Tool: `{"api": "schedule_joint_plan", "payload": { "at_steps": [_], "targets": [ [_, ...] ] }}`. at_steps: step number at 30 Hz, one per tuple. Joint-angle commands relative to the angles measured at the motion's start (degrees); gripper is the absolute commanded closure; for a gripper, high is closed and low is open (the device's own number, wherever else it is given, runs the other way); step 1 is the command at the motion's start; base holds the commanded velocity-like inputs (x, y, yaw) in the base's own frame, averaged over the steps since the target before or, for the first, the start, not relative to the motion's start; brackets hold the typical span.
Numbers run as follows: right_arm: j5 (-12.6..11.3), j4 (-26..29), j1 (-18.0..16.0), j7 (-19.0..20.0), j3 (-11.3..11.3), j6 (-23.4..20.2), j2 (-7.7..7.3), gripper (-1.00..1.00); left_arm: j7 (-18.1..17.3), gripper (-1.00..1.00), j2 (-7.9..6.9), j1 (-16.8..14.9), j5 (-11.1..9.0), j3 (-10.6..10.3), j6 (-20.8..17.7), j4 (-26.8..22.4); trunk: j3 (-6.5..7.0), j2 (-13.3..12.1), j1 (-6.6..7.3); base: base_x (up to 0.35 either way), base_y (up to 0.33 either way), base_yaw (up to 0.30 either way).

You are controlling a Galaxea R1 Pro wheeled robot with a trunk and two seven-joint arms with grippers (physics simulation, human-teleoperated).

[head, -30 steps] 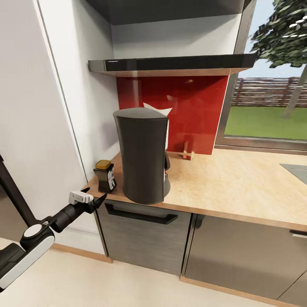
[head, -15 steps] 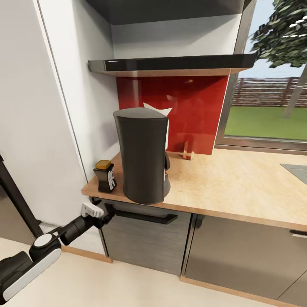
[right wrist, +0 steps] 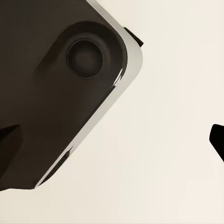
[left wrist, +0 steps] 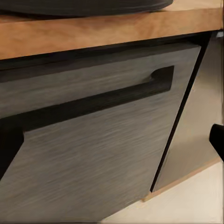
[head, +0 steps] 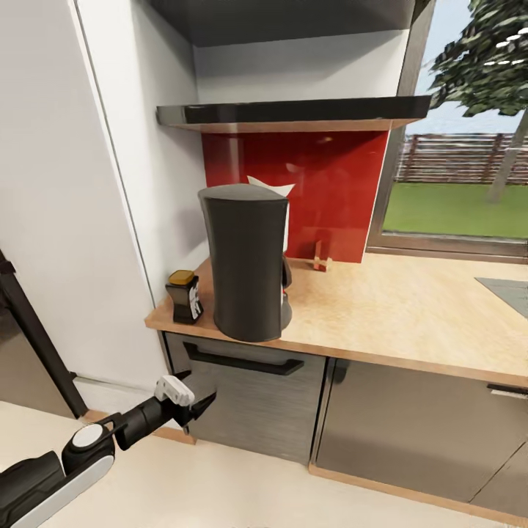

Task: Set up a coffee station on the kitchen countertop: keep the coffee maker on the countertop, move the bottle of coffee from the kitchen shelf to the counter next to the coffee maker, place a paper coffee filter on top of the coffee maker, put the saucer next to the coffee maker with the coffee cup on the saucer, and place the electric kettle next to the coffee maker.

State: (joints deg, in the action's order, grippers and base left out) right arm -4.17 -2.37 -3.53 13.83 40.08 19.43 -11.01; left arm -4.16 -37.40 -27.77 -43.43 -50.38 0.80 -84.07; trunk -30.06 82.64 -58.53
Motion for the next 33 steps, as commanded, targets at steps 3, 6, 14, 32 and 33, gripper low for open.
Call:
{"api": "schedule_joint_plan", "payload": {
  "at_steps": [3, 6, 14, 32, 33],
  "targets": [
    [-0.47, -0.19, -0.07, 0.32, 0.26, 0.34, 0.02, -1.0, -0.12, -1.0, -0.05, -0.09, -0.6, -0.46, 0.08, 0.03, -0.06, 0.04, 0.02, -0.106, 0.0, 0.0],
    [-0.48, -0.2, -0.07, 0.32, 0.26, 0.34, 0.02, -1.0, -0.25, -1.0, 0.0, -0.09, -0.55, -0.96, 0.05, 0.13, -0.06, 0.04, 0.02, -0.044, 0.0, 0.0],
    [-0.86, -0.15, -0.23, 0.32, -0.34, 0.34, -0.22, -1.0, -4.05, -1.0, 1.66, -0.09, -0.6, -6.92, 0.12, 8.71, -0.06, 0.04, 0.02, -0.011, 0.0, 0.0],
    [-23.52, -0.09, -1.4, 0.41, -0.57, 0.31, -0.75, -1.0, -18.41, -1.0, 29.45, 10.06, -0.68, 3.22, 0.7, 62.06, -0.06, 0.04, 0.02, 0.0, 0.0, 0.0],
    [-24.39, -0.09, -1.44, 0.41, -0.56, 0.32, -0.76, -1.0, -19.82, -1.0, 30.05, 10.28, -0.66, 5.32, 0.72, 63.79, -0.06, 0.04, 0.02, 0.0, 0.0, 0.0]
  ]
}}
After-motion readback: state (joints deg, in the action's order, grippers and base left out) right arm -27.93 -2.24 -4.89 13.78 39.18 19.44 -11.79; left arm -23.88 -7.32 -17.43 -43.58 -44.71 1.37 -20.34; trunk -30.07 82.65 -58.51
